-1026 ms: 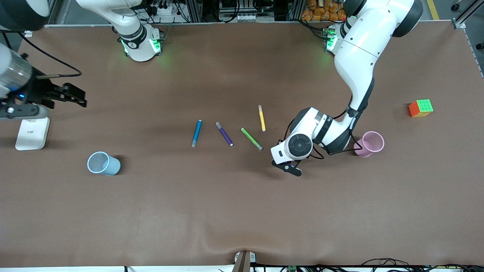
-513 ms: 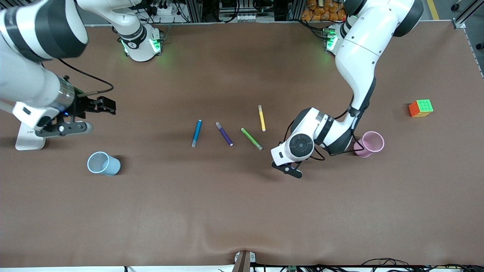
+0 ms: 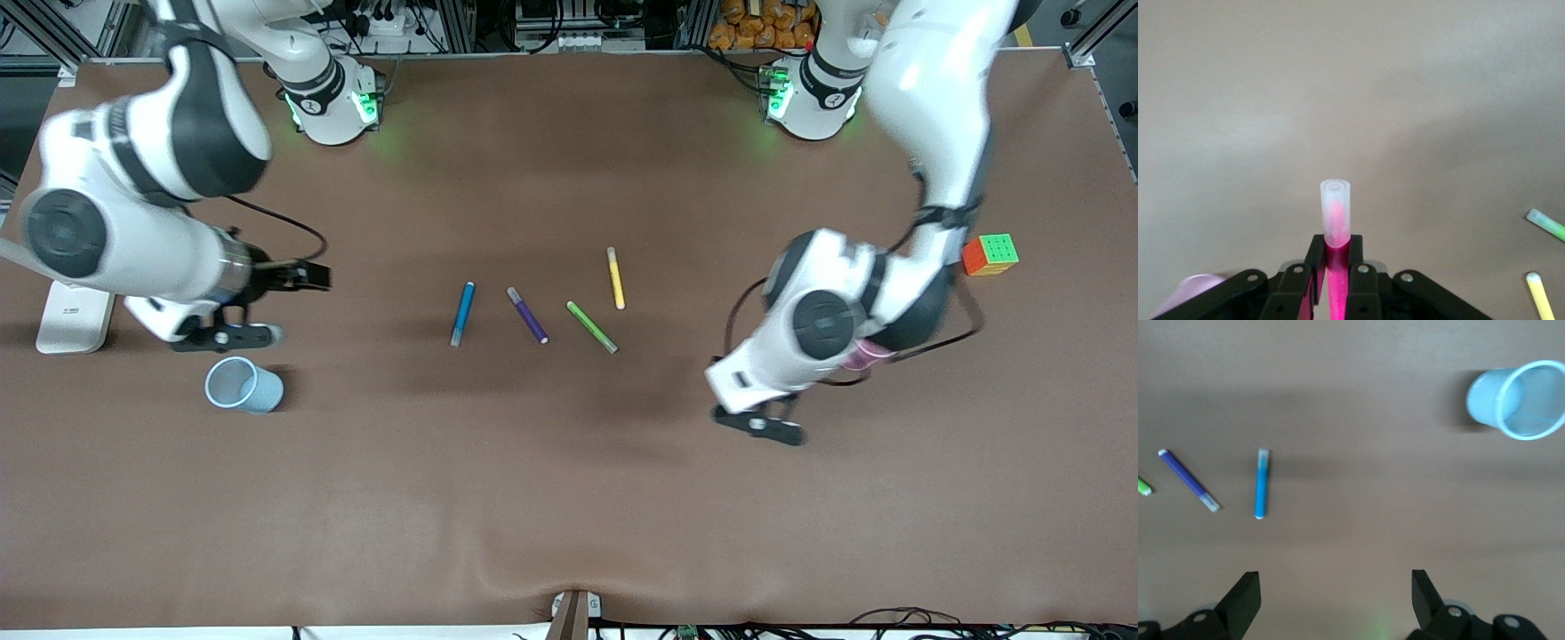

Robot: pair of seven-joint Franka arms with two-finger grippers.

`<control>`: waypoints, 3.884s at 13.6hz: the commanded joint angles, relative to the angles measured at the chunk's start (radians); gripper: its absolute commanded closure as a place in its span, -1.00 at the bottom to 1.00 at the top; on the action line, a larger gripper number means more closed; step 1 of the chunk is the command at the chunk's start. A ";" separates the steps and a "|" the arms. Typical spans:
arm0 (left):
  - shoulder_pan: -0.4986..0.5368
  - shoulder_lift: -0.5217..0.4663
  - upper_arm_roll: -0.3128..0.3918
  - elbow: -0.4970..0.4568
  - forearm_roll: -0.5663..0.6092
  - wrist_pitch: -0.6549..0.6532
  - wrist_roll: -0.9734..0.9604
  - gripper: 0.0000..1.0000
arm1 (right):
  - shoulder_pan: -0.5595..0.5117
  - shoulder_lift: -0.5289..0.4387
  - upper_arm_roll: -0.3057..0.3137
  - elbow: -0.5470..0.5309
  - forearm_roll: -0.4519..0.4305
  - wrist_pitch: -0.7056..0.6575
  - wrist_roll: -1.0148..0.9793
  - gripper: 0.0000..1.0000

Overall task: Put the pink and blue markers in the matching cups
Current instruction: 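Carry the pink marker toward the pink cup while the right gripper grasps the blue marker, then lift the blue marker with the right gripper while the left gripper holds the pink marker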

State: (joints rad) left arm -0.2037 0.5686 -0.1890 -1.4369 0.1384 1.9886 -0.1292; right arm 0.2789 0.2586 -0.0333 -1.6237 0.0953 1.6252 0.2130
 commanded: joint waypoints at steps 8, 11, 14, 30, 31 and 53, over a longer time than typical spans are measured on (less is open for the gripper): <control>0.128 -0.268 -0.015 -0.025 -0.072 -0.183 0.127 1.00 | 0.218 0.060 -0.010 -0.301 0.006 0.517 0.284 -1.00; 0.191 -0.306 -0.015 -0.025 -0.158 -0.215 0.242 1.00 | 0.252 0.119 -0.010 -0.307 0.006 0.577 0.325 -1.00; 0.201 -0.335 -0.013 -0.028 -0.207 -0.263 0.290 1.00 | 0.264 0.134 -0.010 -0.356 -0.002 0.672 0.339 -1.00; 0.435 -0.480 -0.013 -0.281 -0.522 -0.275 1.146 1.00 | 0.302 0.284 -0.010 -0.378 -0.078 0.878 0.347 -1.00; 0.452 -0.478 -0.013 -0.295 -0.546 -0.272 1.205 1.00 | 0.302 0.286 -0.010 -0.378 -0.078 0.880 0.347 -1.00; 0.647 -0.187 -0.010 -0.362 -0.853 -0.332 2.201 1.00 | 0.278 0.237 -0.010 -0.348 -0.071 0.806 0.327 1.00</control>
State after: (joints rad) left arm 0.4132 0.3833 -0.1920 -1.7910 -0.6927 1.7021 2.0180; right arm 0.5688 0.5305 -0.0479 -1.9787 0.0355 2.4757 0.5396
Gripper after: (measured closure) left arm 0.824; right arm 0.762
